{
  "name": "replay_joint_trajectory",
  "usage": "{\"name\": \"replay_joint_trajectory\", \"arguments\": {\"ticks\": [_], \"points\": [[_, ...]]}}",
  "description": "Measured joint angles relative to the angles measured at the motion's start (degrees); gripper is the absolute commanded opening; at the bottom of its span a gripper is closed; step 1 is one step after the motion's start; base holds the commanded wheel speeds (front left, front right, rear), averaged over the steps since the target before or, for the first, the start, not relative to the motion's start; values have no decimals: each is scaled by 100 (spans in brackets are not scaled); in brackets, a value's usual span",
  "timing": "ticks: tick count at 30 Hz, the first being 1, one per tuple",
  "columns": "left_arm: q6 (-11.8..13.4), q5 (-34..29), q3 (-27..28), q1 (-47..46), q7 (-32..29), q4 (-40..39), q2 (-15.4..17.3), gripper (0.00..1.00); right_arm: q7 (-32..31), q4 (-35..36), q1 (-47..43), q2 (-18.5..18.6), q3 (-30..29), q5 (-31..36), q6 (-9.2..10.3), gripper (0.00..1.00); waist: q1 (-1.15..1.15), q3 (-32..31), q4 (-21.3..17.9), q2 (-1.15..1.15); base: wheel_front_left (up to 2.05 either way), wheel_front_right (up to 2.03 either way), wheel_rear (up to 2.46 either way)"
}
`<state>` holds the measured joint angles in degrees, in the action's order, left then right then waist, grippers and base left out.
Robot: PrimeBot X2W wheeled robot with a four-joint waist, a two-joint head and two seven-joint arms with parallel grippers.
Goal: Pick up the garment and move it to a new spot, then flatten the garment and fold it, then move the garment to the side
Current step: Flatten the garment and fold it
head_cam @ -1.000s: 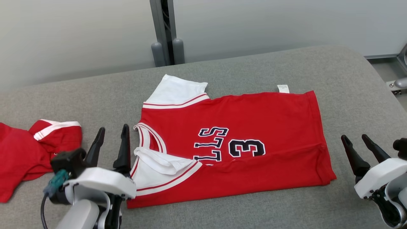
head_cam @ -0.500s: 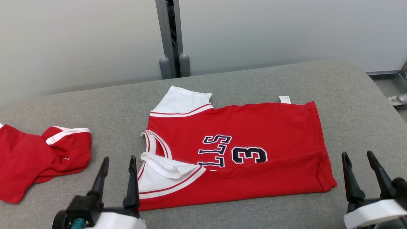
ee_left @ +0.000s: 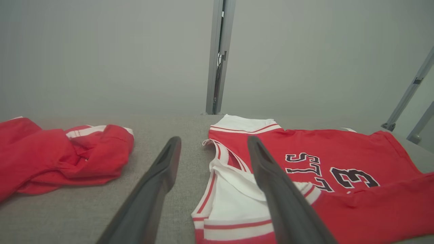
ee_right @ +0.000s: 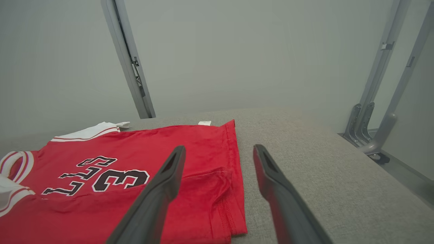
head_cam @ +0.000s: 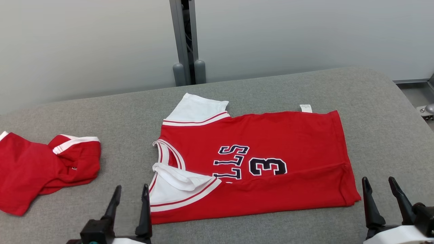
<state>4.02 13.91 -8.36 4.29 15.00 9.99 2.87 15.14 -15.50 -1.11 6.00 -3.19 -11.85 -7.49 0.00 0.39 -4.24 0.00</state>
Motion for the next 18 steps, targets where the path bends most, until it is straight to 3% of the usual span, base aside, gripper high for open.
{"name": "replay_joint_trajectory", "arguments": {"ticks": [9, 18], "points": [[36, 332, -494, -310, -14, 1607, -12, 100, -3, -1148, 328, -104, -100, -566, 0, 100, 0, 144, -33, 0, 0, 0, 0], [213, 383, -547, -884, -211, 2358, -9, 100, -233, -2115, 982, -52, 143, -1218, 0, 100, 0, 404, -68, 0, 0, 0, 0]]}}
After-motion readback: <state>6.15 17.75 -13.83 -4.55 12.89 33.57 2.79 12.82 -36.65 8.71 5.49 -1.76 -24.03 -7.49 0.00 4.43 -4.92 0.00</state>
